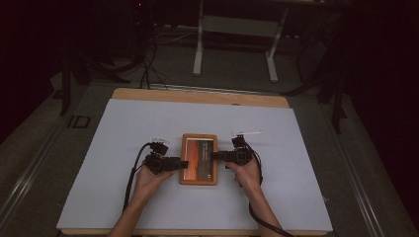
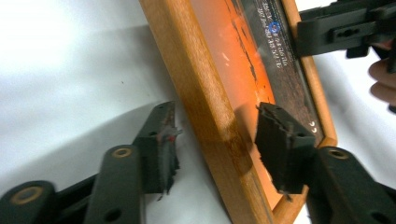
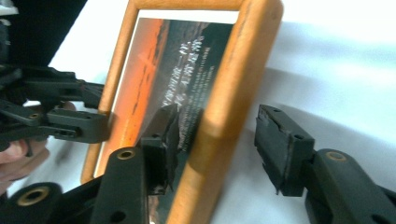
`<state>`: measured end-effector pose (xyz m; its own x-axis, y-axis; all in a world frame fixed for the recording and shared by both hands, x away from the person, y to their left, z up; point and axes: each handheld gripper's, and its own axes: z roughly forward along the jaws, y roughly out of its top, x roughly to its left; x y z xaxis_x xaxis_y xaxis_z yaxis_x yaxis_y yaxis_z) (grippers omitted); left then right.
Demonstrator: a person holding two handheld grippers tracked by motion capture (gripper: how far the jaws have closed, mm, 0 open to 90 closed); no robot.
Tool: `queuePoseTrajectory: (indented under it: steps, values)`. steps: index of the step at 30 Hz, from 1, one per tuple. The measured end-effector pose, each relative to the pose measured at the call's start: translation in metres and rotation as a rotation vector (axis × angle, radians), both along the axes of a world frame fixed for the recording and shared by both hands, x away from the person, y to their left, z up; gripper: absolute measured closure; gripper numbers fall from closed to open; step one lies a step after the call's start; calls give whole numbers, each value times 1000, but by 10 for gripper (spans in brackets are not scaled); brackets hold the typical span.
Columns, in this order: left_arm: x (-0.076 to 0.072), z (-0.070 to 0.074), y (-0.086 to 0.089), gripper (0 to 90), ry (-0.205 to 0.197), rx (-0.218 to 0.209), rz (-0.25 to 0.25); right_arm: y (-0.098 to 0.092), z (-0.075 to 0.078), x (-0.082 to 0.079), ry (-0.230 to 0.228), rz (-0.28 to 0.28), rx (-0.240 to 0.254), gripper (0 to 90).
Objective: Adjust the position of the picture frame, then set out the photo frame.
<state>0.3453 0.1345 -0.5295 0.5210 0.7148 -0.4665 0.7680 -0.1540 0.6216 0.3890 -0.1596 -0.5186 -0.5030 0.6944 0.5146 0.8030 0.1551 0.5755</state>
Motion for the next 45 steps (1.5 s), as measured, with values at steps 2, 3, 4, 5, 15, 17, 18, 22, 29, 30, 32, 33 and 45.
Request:
queuePoseTrajectory:
  steps: [2, 3, 4, 5, 15, 17, 18, 22, 29, 30, 32, 33, 45]
  values:
    - [-2, 2, 1, 449, -15, 11, 5, -3, 2, 0, -14, 0, -13, 455]
    - [-3, 3, 2, 447, -25, 13, 12, -5, 4, 0, -20, -1, -14, 445]
    - [-4, 4, 3, 442, -38, 14, 16, -6, 5, 0, -26, -2, -17, 438]
    - [-6, 5, 3, 439, -50, 16, 25, -7, 6, -1, -34, -4, -20, 427]
    - [-21, 21, 14, 440, -166, 73, 82, -5, 22, -7, -173, 16, -132, 374]
    - [-25, 24, 16, 445, -182, 88, 87, -1, 27, -9, -203, 28, -162, 367]
    - [-26, 25, 16, 445, -192, 91, 88, 0, 30, -9, -217, 34, -172, 363]
    - [-32, 29, 20, 442, -213, 85, 93, 5, 39, -9, -261, 58, -204, 341]
    - [-37, 34, 26, 461, -213, 67, 99, 11, 49, -6, -321, 82, -293, 381]
    - [-38, 34, 26, 470, -216, 63, 97, 12, 50, -5, -331, 82, -294, 416]
    - [-39, 36, 25, 476, -218, 56, 92, 13, 51, -3, -342, 85, -288, 513]
    - [-39, 36, 25, 475, -222, 55, 94, 13, 52, -2, -347, 89, -281, 568]
    - [-41, 41, 26, 488, -231, 56, 86, 33, 51, 7, -411, 126, -291, 900]
